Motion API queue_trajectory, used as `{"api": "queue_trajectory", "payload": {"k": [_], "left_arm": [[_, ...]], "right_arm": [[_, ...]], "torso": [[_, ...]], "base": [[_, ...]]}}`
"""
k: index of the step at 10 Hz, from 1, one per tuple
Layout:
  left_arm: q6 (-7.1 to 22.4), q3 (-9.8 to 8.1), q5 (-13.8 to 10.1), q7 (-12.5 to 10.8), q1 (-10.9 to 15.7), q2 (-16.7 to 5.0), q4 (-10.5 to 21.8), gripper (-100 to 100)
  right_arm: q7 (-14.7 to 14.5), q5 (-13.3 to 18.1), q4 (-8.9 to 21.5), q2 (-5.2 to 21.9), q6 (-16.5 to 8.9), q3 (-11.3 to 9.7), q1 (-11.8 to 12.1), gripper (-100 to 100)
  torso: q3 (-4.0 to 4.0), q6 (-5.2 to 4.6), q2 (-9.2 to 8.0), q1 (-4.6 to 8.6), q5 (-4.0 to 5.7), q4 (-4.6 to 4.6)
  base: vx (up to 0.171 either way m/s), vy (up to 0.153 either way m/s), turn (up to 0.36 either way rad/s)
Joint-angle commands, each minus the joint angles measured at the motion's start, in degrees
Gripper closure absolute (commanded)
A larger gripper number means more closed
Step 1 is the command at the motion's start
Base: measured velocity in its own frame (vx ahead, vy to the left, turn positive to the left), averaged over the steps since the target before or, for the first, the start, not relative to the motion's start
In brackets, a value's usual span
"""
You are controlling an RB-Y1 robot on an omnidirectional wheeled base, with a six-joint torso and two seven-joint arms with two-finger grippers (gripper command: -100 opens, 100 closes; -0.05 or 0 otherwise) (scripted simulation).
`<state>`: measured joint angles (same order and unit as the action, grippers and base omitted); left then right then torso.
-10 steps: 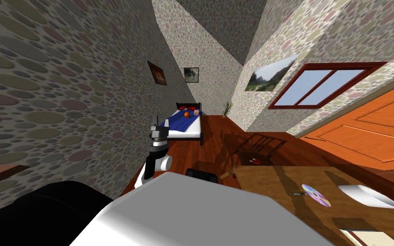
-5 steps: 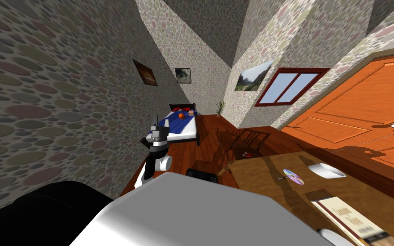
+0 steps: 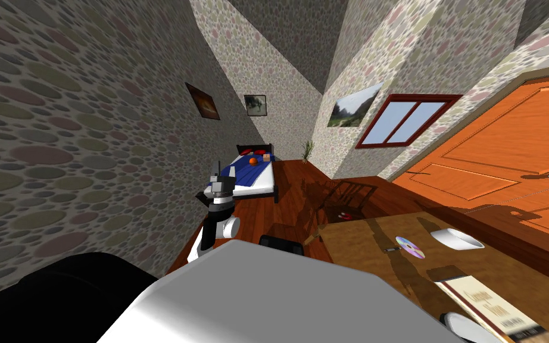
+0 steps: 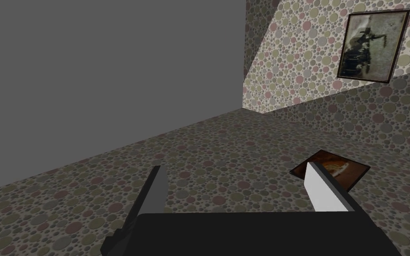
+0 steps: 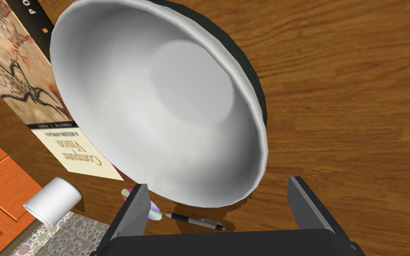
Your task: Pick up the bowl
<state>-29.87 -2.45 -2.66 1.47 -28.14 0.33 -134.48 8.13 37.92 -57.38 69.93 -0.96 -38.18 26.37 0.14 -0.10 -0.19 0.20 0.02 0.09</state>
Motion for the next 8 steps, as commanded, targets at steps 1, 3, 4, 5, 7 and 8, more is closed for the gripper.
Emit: {"api": "queue_trajectory", "payload": {"k": [1,3,4,5,7,8], "left_arm": [[0.0,0.0,0.0,0.0,0.0,0.0,0.0,0],[0.0,0.0,0.0,0.0,-0.01,0.0,0.0,0],[0.0,0.0,0.0,0.0,-0.01,0.0,0.0,0],[0.0,0.0,0.0,0.0,0.0,0.0,0.0,0],[0.0,0.0,0.0,0.0,0.0,0.0,0.0,0],[0.0,0.0,0.0,0.0,-0.01,0.0,0.0,0]], "right_arm": [[-2.86,0.06,0.13,-0.08,0.11,0.08,-0.03,-100],[-6.05,1.78,4.72,-3.08,3.99,3.82,-3.18,-100],[-6.84,1.78,6.73,-3.08,4.54,3.82,-3.18,-100],[-8.72,2.65,8.11,-4.58,6.57,5.69,-4.75,-100],[-11.99,3.52,12.97,-6.09,9.0,7.57,-6.33,-100],[-13.78,4.4,15.07,-7.6,11.23,9.45,-7.91,-100]], "torso": [[0.0,0.0,0.0,0.0,0.0,0.0],[-0.04,-0.01,0.08,0.0,0.01,-0.01],[-0.12,-0.02,0.22,-0.02,0.01,-0.04],[-0.13,0.01,0.21,-0.07,-0.02,-0.05],[-0.08,0.0,0.14,-0.04,-0.01,-0.04],[-0.08,-0.01,0.14,-0.03,-0.01,-0.03]], "base": [[0.0,0.0,0.0],[0.05,0.004,-0.143],[0.058,0.024,-0.052],[0.043,0.016,-0.083],[0.035,0.011,-0.068],[0.06,0.01,-0.183]]}}
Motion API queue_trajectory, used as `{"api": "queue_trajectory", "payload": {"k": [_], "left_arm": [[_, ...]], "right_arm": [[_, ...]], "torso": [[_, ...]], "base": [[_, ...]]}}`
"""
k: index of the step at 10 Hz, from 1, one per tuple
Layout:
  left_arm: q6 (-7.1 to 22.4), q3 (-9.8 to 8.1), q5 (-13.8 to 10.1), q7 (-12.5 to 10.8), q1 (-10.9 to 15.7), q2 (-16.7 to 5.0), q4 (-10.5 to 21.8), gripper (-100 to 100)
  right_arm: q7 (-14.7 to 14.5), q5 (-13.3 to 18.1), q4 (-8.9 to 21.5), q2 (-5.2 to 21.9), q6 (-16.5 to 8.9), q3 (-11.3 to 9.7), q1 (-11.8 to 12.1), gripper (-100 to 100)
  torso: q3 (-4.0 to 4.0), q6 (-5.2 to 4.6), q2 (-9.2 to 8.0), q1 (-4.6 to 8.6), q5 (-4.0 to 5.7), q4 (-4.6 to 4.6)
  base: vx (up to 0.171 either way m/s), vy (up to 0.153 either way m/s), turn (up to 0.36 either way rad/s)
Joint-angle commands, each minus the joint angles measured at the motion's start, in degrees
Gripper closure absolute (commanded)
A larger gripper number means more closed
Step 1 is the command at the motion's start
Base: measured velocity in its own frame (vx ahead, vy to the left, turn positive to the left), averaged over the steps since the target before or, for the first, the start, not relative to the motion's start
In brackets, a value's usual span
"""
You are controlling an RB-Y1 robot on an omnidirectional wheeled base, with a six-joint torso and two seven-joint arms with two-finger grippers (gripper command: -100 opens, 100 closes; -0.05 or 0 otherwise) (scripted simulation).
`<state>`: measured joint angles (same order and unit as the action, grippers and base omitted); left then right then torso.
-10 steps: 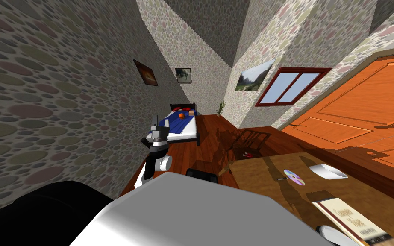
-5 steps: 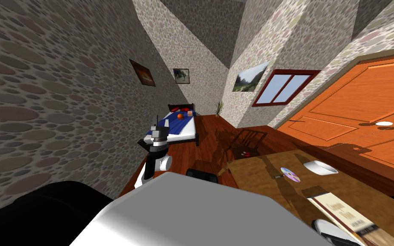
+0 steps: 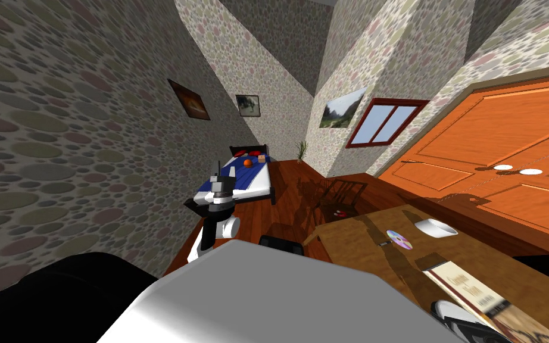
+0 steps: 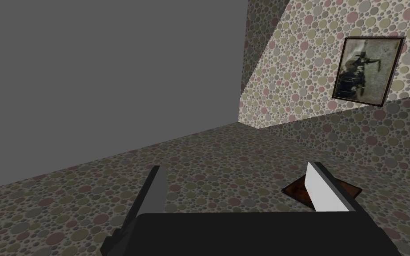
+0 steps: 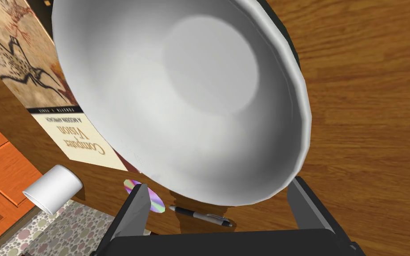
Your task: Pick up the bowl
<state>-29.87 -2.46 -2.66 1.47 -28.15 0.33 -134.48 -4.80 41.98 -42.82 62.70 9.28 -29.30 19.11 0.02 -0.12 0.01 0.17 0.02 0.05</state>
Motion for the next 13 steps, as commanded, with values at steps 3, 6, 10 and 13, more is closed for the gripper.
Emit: {"api": "queue_trajectory", "payload": {"k": [3,6,10,13], "left_arm": [[0.0,0.0,0.0,0.0,0.0,0.0,0.0,0],[0.0,0.0,0.0,0.0,0.01,0.0,0.0,0],[0.0,0.0,0.0,0.0,0.01,0.0,0.0,0],[0.0,0.0,0.0,0.0,0.01,0.0,0.0,0]], "right_arm": [[-4.32,1.21,5.44,-1.88,3.22,2.44,-2.22,-100],[-9.52,2.95,11.15,-4.9,7.68,6.2,-5.38,-100],[-12.12,3.82,15.39,-6.41,9.91,8.08,-6.95,-100],[-14.65,4.53,18.15,-7.8,11.99,9.85,-8.41,-100]], "torso": [[0.0,0.02,0.0,-0.03,-0.01,0.0],[0.04,0.03,-0.08,0.01,-0.01,0.01],[0.04,0.04,-0.07,-0.01,-0.02,0.01],[0.06,0.03,-0.11,0.01,-0.01,0.02]], "base": [[0.047,0.016,-0.06],[0.037,0.01,-0.087],[0.031,0.012,-0.049],[0.021,0.009,-0.056]]}}
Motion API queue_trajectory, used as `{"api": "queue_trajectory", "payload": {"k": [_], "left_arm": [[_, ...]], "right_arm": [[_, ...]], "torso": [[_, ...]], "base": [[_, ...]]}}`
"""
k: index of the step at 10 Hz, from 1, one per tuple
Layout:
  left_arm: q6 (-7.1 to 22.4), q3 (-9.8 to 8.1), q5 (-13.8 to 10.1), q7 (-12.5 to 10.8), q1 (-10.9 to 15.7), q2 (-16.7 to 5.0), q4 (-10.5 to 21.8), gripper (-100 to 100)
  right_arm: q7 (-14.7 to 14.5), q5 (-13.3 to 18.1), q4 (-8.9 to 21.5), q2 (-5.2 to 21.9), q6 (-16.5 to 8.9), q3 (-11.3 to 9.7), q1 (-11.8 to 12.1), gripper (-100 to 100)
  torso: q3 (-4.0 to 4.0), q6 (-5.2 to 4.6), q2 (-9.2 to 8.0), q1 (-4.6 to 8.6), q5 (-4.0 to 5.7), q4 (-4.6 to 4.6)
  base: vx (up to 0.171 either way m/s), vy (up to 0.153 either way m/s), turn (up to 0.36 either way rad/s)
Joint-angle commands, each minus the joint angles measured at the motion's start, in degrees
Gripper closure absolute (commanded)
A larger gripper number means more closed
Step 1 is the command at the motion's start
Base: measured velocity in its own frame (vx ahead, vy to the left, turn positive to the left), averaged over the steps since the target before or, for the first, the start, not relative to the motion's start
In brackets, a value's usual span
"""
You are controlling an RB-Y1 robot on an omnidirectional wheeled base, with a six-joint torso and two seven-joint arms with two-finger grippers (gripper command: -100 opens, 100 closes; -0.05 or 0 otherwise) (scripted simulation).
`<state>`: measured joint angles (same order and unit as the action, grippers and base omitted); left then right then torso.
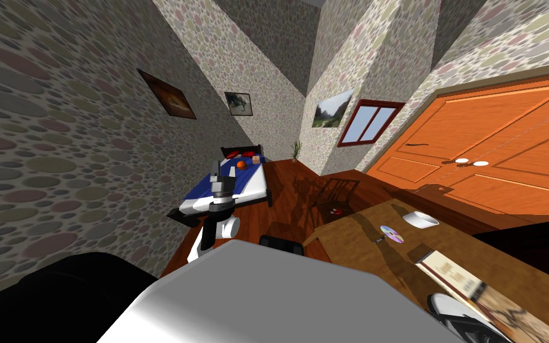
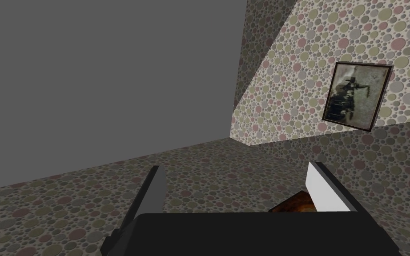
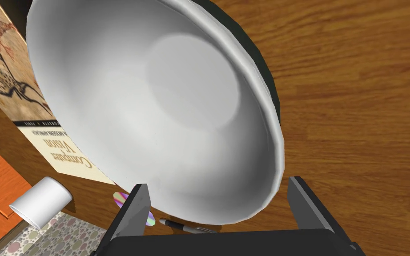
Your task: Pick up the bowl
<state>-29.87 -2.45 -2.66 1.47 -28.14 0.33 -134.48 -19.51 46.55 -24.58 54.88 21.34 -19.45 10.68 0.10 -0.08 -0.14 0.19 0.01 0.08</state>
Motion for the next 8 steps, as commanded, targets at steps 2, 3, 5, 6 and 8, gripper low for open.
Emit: {"api": "queue_trajectory", "payload": {"k": [2,3,5,6,8], "left_arm": [[0.0,0.0,0.0,0.0,0.0,0.0,0.0,0],[0.0,0.0,0.0,0.0,0.0,0.0,0.0,0],[0.0,0.0,0.0,0.0,0.0,0.0,0.0,0],[0.0,0.0,0.0,0.0,0.0,0.0,0.0,0],[0.0,0.0,0.0,0.0,0.01,0.0,0.0,0]], "right_arm": [[0.01,0.0,-0.03,-0.05,0.02,-0.02,0.01,100],[0.07,-0.04,-0.01,-0.08,0.06,0.01,0.01,100],[0.14,-0.08,0.02,-0.04,-0.01,0.06,0.0,100],[0.16,-0.09,0.02,-0.05,0.0,0.06,0.0,0],[2.59,-0.75,-2.86,1.42,-2.16,-1.78,1.47,100]], "torso": [[0.02,0.0,-0.03,0.03,-0.02,0.01],[0.03,0.03,-0.04,0.05,-0.04,0.01],[0.01,0.07,-0.03,0.02,-0.01,-0.01],[0.01,0.07,-0.03,0.0,-0.03,-0.01],[0.05,0.17,-0.09,0.02,-0.09,0.02]], "base": [[0.0,0.003,-0.003],[0.0,0.0,0.0],[0.0,0.0,0.0],[0.0,0.0,0.0],[-0.031,-0.019,0.106]]}}
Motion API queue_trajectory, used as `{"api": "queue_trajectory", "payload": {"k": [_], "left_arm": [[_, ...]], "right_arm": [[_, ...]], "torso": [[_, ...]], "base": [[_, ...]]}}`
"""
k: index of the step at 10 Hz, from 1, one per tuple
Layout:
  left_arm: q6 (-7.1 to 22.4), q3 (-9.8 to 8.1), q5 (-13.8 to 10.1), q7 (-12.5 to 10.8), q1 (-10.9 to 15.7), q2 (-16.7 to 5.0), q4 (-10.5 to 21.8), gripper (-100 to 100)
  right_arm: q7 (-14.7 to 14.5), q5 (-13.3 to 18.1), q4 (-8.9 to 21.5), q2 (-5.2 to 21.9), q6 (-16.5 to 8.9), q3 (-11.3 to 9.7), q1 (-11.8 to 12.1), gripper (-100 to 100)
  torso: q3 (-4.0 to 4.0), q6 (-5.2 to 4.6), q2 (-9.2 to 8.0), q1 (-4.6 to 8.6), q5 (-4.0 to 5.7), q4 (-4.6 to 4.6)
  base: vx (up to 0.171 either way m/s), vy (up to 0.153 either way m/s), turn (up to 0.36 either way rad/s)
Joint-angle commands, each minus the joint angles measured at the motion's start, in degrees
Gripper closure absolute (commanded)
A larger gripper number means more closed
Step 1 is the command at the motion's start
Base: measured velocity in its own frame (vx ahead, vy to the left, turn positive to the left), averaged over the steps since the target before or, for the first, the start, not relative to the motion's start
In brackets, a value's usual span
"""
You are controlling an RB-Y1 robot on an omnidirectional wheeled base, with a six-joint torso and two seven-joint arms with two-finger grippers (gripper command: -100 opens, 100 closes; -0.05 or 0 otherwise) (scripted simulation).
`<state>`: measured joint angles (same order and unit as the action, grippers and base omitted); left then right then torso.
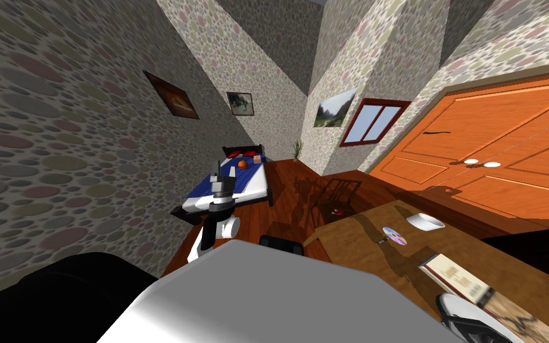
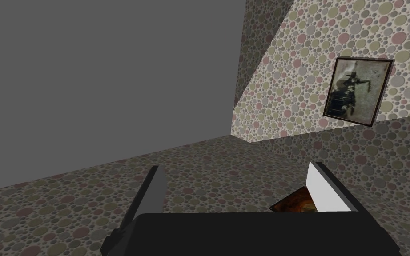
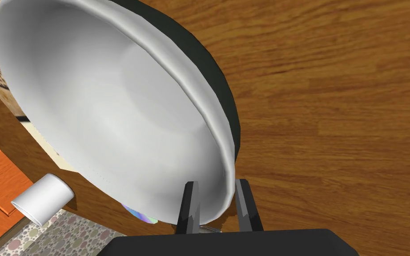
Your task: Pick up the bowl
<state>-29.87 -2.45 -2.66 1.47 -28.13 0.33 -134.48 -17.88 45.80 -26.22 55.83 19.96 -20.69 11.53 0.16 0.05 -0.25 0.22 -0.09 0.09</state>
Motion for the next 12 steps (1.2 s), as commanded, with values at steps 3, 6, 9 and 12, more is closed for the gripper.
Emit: {"api": "queue_trajectory", "payload": {"k": [3,6,9,12], "left_arm": [[0.0,0.0,0.0,0.0,0.01,0.0,0.0,0],[0.0,0.0,0.0,0.0,0.0,0.0,0.0,0],[0.0,0.0,0.0,0.0,0.0,0.0,0.0,0],[0.0,0.0,0.0,0.0,0.0,0.0,0.0,0]], "right_arm": [[6.16,-1.75,-7.85,3.48,-5.23,-4.29,3.78,100],[11.36,-3.49,-13.58,6.5,-9.68,-8.04,6.94,100],[13.96,-4.36,-16.97,8.01,-11.91,-9.92,8.51,100],[16.56,-5.23,-21.11,9.52,-14.14,-11.8,10.09,100]], "torso": [[0.07,0.05,-0.13,-0.04,-0.05,0.03],[0.03,0.02,-0.05,-0.13,-0.07,0.0],[0.02,0.02,-0.05,-0.18,-0.15,-0.01],[-0.02,0.05,0.01,-0.26,-0.18,-0.02]], "base": [[-0.056,-0.017,0.101],[-0.038,-0.014,0.077],[-0.037,-0.011,0.072],[-0.024,-0.006,0.049]]}}
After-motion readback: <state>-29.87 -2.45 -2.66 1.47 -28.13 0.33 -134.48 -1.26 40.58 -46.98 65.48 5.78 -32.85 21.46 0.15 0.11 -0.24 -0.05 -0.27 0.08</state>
